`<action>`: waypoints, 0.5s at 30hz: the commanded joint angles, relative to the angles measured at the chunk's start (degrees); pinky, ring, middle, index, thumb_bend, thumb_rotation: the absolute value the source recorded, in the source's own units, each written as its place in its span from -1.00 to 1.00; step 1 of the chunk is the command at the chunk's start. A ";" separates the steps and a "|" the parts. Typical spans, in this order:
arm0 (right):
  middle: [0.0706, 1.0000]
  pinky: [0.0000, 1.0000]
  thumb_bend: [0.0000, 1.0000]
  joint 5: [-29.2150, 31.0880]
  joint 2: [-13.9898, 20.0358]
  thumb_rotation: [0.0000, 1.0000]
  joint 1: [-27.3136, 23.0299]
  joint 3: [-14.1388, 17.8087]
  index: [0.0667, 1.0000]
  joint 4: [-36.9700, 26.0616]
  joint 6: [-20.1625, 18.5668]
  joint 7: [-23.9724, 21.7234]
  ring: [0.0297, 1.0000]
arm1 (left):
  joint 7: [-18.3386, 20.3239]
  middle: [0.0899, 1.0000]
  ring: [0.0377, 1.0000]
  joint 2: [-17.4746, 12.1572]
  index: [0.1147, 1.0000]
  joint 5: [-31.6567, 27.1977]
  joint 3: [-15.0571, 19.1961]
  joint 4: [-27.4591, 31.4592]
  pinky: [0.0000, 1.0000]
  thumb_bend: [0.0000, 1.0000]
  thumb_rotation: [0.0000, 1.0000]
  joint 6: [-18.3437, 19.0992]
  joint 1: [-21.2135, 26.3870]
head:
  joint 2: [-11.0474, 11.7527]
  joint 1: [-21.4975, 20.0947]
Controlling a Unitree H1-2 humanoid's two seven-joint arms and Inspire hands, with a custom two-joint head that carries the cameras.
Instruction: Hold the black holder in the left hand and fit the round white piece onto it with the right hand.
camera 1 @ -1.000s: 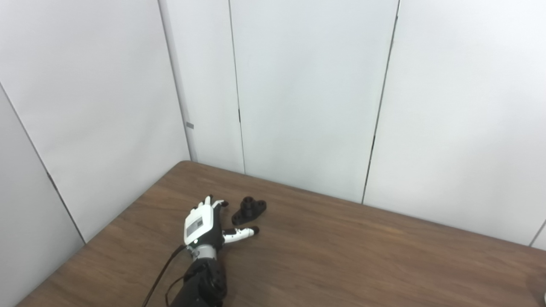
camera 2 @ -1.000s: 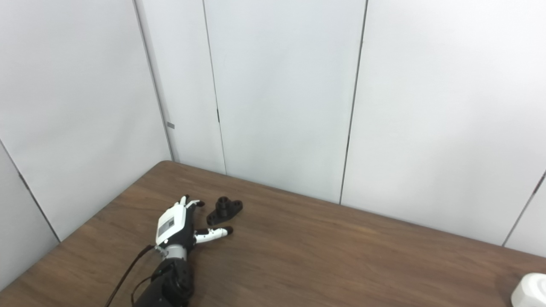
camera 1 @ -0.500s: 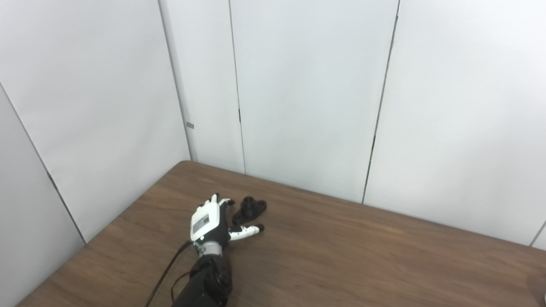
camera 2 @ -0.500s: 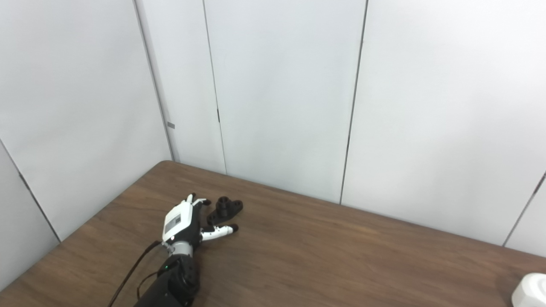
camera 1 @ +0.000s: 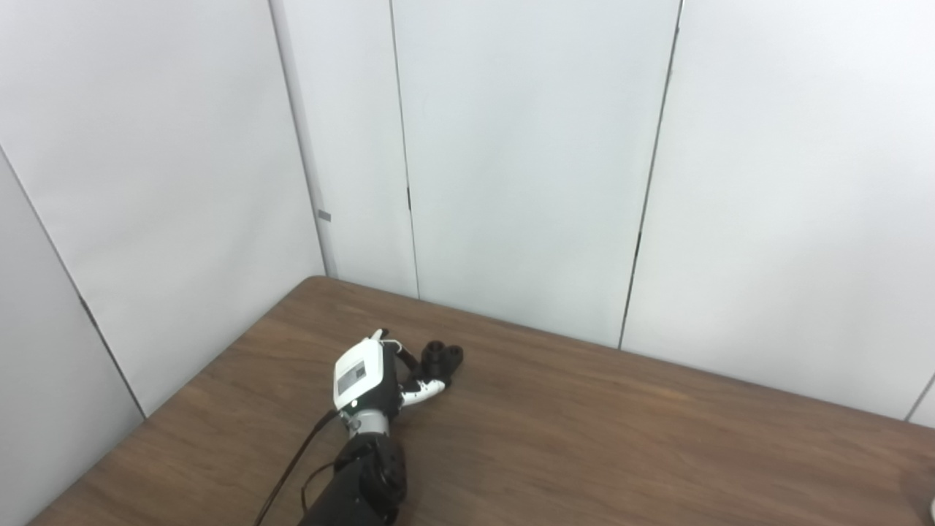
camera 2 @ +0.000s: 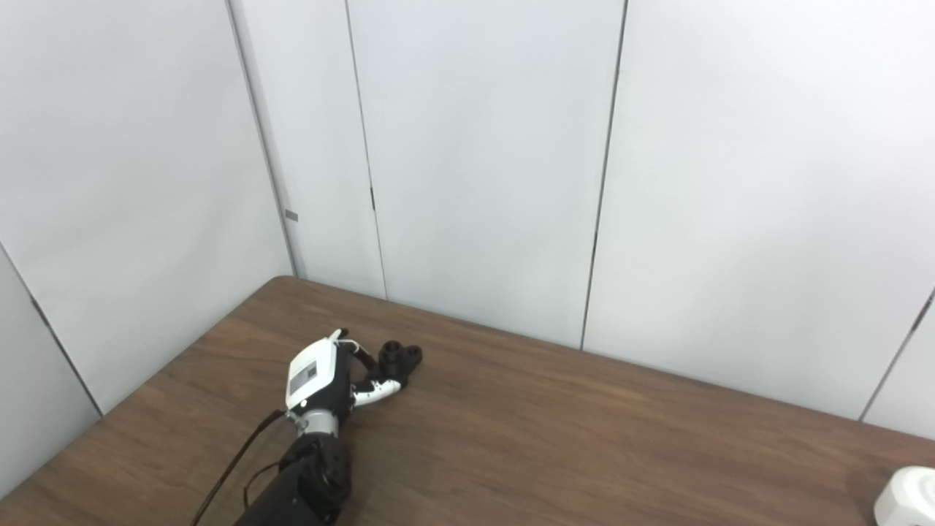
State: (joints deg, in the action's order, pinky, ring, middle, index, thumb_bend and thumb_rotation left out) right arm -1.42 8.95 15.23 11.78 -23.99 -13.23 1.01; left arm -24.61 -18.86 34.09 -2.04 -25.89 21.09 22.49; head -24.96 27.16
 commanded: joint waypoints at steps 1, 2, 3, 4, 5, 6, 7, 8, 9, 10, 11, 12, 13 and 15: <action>0.46 -0.02 -0.24 0.17 -0.68 -0.47 0.59 0.54 0.54 -1.67 0.48 0.70 0.31 | 1.02 0.83 0.86 -1.15 -0.17 1.12 -1.00 0.46 0.86 0.04 -0.91 0.86 0.02 | -0.05 -0.06; 0.46 -0.01 -0.22 0.26 -0.73 -0.43 0.56 0.54 0.54 -1.87 0.14 0.76 0.31 | 1.08 0.82 0.86 -1.15 -0.17 0.88 -1.00 0.72 0.86 0.04 -0.91 0.84 -0.08 | -0.05 -0.06; 0.47 0.00 -0.21 0.46 -0.78 -0.38 0.54 0.54 0.55 -2.06 -0.13 0.78 0.32 | 1.17 0.82 0.86 -1.21 -0.17 0.76 -1.06 0.89 0.89 0.04 -0.91 0.85 -0.14 | -0.15 -0.23; 0.48 0.01 -0.20 0.63 -0.82 -0.37 0.54 0.55 0.55 -2.20 -0.33 0.79 0.33 | 1.23 0.82 0.86 -1.24 -0.17 0.67 -1.10 0.99 0.90 0.04 -0.91 0.85 -0.17 | -0.15 -0.23; 0.48 0.01 -0.20 0.78 -0.84 -0.36 0.52 0.55 0.55 -2.27 -0.44 0.82 0.33 | 1.58 0.82 0.86 -1.43 -0.17 0.95 -1.44 1.25 0.91 0.04 -0.91 1.12 -0.22 | -0.15 -0.23; 0.49 0.01 -0.20 0.66 -0.79 -0.35 0.49 0.51 0.55 -2.17 -0.22 0.89 0.34 | 1.44 0.83 0.86 -1.53 -0.17 1.03 -1.59 1.45 0.88 0.04 -0.91 0.77 -0.28 | -0.28 -0.36; 0.49 0.00 -0.20 0.54 -0.75 -0.35 0.46 0.45 0.55 -2.10 -0.08 0.97 0.33 | 1.29 0.81 0.85 -1.60 -0.17 1.03 -1.68 1.57 0.84 0.04 -0.91 0.48 -0.31 | -0.34 -0.53; 0.48 0.00 -0.21 0.88 -0.71 -0.35 0.40 0.55 0.55 -1.80 0.10 0.96 0.33 | 1.38 0.80 0.85 -1.64 -0.17 1.04 -1.81 2.03 0.82 0.04 -0.91 0.53 -0.40 | -0.34 -0.53; 0.49 0.01 -0.20 1.00 -0.69 -0.35 0.33 0.59 0.56 -1.68 0.09 1.01 0.34 | 1.39 0.81 0.84 -1.64 -0.17 1.03 -1.90 2.40 0.81 0.04 -0.91 0.54 -0.46 | -0.34 -0.53; 0.49 0.01 -0.19 1.09 -0.67 -0.34 0.27 0.60 0.56 -1.61 0.02 1.06 0.34 | 1.46 0.80 0.84 -1.66 -0.17 1.03 -2.00 2.62 0.80 0.04 -0.91 0.64 -0.47 | -0.40 -0.69; 0.48 0.01 -0.19 0.84 -0.67 -0.34 0.20 0.48 0.56 -1.69 -0.04 1.19 0.34 | 1.74 0.80 0.84 -1.76 -0.17 1.10 -2.22 3.13 0.80 0.04 -0.91 0.69 -0.55 | -0.43 -0.81; 0.48 0.01 -0.19 0.60 -0.66 -0.34 0.14 0.36 0.55 -1.64 0.15 1.31 0.33 | 1.96 0.81 0.84 -1.90 -0.17 1.24 -2.51 3.76 0.80 0.04 -0.91 0.47 -0.70 | -0.43 -0.90; 0.47 -0.01 -0.20 0.45 -0.67 -0.35 0.09 0.25 0.54 -1.57 0.31 1.40 0.32 | 2.12 0.80 0.83 -2.03 -0.17 1.31 -2.72 4.17 0.79 0.04 -0.91 0.30 -0.80 | -0.52 -1.13; 0.46 -0.02 -0.20 0.92 -0.76 -0.35 -0.07 0.29 0.54 -1.17 0.66 1.48 0.31 | 3.16 0.80 0.82 -2.33 -0.17 1.44 -3.38 5.97 0.80 0.04 -0.91 0.09 -1.23 | -0.61 -1.51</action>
State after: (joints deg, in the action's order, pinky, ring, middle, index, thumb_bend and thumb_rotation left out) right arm -0.50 8.94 15.24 11.69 -24.11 -13.55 1.95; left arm -22.64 -19.93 34.25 -4.47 -21.78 21.53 20.93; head -25.49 25.67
